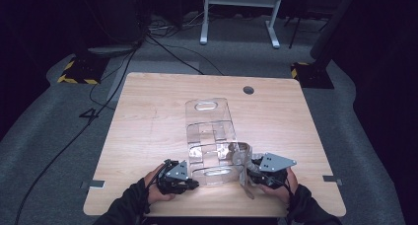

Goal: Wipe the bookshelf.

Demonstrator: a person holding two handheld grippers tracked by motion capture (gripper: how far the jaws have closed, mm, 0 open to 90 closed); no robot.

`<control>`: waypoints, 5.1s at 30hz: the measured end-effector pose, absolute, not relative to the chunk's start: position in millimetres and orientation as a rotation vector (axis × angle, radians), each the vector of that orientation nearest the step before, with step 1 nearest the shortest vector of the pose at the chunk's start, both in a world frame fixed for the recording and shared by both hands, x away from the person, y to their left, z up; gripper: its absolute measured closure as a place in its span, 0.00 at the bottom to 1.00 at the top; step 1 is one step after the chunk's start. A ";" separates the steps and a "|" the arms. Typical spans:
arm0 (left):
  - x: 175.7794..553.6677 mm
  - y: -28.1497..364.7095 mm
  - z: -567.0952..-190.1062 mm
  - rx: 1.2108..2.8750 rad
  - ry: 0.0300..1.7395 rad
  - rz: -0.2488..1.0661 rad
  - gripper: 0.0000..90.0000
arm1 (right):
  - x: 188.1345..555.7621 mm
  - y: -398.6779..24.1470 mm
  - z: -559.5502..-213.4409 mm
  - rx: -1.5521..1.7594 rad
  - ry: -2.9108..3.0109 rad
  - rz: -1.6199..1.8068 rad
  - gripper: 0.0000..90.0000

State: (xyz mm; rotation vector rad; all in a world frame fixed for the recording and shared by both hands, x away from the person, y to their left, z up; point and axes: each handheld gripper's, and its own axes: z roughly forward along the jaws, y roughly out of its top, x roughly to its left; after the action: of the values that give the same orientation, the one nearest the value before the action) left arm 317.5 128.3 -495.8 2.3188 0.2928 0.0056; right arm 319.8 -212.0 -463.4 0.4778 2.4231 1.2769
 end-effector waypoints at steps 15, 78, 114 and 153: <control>314.1 140.8 -494.6 2.389 0.350 0.109 0.72 | 310.0 -215.2 -447.6 0.484 2.331 1.321 0.76; 419.3 140.1 -501.9 2.189 0.807 0.239 0.44 | 347.6 -193.0 -431.0 0.353 2.402 1.341 0.71; 417.6 139.2 -502.0 2.184 0.815 0.235 0.44 | 321.0 -199.8 -436.0 0.300 2.514 1.377 0.76; 419.3 139.2 -502.0 2.191 0.799 0.228 0.44 | 453.6 -175.0 -430.5 0.709 2.262 1.206 0.76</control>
State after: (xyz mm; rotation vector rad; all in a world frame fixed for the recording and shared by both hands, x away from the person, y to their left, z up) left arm 419.3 139.2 -502.0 2.1908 0.7989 0.2278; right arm 453.6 -175.0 -430.5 0.7093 2.2617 1.2058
